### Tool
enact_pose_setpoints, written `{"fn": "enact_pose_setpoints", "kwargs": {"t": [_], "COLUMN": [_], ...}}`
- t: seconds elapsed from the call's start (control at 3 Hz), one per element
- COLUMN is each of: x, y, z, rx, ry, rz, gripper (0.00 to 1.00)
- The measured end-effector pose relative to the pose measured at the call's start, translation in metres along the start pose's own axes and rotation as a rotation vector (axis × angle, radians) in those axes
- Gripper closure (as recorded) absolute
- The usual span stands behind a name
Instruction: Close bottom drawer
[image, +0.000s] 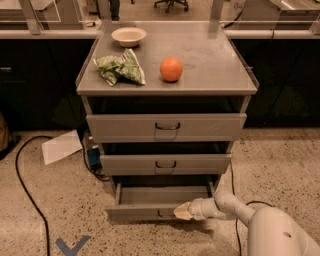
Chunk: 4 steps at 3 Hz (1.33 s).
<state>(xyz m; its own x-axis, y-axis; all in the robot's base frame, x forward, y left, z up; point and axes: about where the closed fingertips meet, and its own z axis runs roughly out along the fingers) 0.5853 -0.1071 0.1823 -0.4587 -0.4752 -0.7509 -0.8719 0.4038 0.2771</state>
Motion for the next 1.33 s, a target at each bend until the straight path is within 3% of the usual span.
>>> {"fn": "enact_pose_setpoints", "kwargs": {"t": [0.33,0.67,1.0,1.33], "x": [-0.007,-0.031,-0.027,-0.035], "y": [-0.011,-0.045,-0.049,-0.064], "z": [-0.001,-0.015,-0.006,-0.011], "rx": [0.012,0.075,0.073,0.117], "ry": [-0.004,-0.022,-0.019,-0.04], "rz": [-0.014,-0.05,-0.039,-0.047], "gripper": [1.0,1.0,1.0,1.0]}}
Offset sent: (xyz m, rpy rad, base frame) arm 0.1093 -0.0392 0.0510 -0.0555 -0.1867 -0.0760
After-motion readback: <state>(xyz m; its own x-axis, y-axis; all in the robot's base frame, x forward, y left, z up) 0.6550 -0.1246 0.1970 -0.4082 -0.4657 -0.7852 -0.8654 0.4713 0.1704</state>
